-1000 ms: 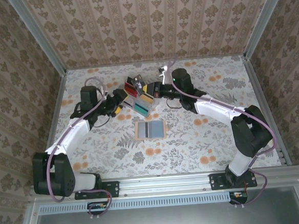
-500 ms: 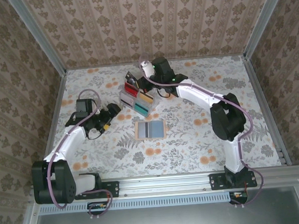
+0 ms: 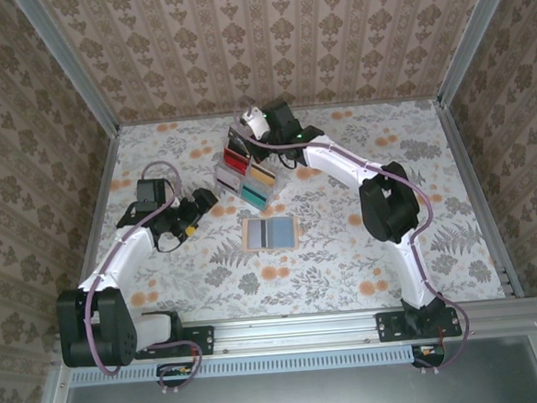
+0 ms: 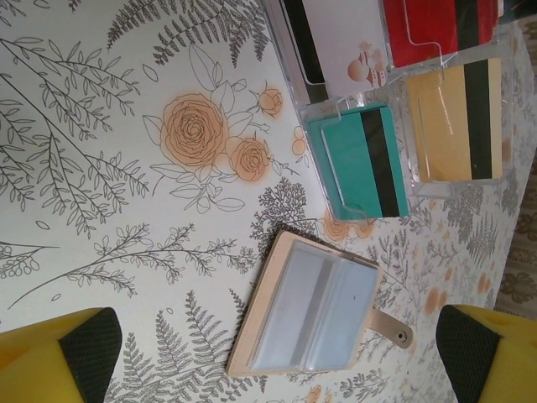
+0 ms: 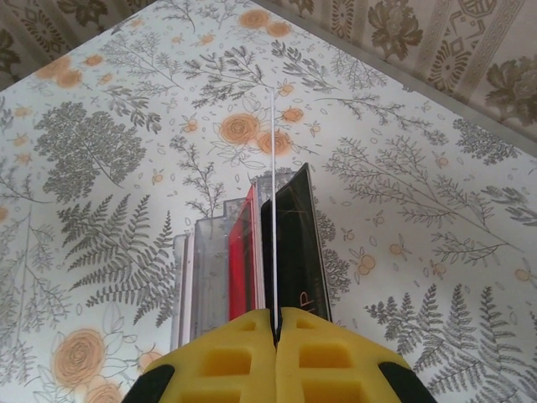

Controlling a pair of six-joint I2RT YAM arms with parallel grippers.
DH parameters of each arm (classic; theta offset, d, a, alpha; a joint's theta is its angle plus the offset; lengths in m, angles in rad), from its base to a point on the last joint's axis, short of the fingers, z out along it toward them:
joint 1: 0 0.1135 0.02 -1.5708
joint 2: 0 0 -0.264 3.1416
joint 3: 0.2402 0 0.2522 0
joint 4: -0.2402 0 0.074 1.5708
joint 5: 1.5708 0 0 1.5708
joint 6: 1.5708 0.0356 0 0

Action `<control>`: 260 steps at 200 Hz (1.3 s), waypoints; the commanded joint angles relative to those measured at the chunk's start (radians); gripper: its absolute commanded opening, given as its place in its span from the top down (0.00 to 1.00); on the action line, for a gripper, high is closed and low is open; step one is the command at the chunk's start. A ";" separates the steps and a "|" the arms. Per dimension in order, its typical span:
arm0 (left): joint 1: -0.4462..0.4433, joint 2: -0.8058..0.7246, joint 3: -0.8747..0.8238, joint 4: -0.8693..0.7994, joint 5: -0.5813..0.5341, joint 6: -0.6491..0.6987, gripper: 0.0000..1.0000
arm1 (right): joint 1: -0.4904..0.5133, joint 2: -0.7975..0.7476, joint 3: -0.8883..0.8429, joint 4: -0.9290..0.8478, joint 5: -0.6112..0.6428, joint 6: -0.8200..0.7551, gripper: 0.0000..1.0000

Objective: Take the credit cards out of the card holder

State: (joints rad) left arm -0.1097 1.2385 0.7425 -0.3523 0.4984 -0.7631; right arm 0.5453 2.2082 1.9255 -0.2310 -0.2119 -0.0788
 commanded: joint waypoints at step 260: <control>0.011 0.007 -0.026 0.015 0.079 0.037 0.00 | 0.016 -0.108 0.051 -0.166 0.041 0.106 0.58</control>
State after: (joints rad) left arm -0.1093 1.2419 0.7143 -0.3439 0.5594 -0.7605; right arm 0.5480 2.2559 2.0392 -0.3775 -0.1917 -0.0872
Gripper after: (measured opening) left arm 0.999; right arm 0.366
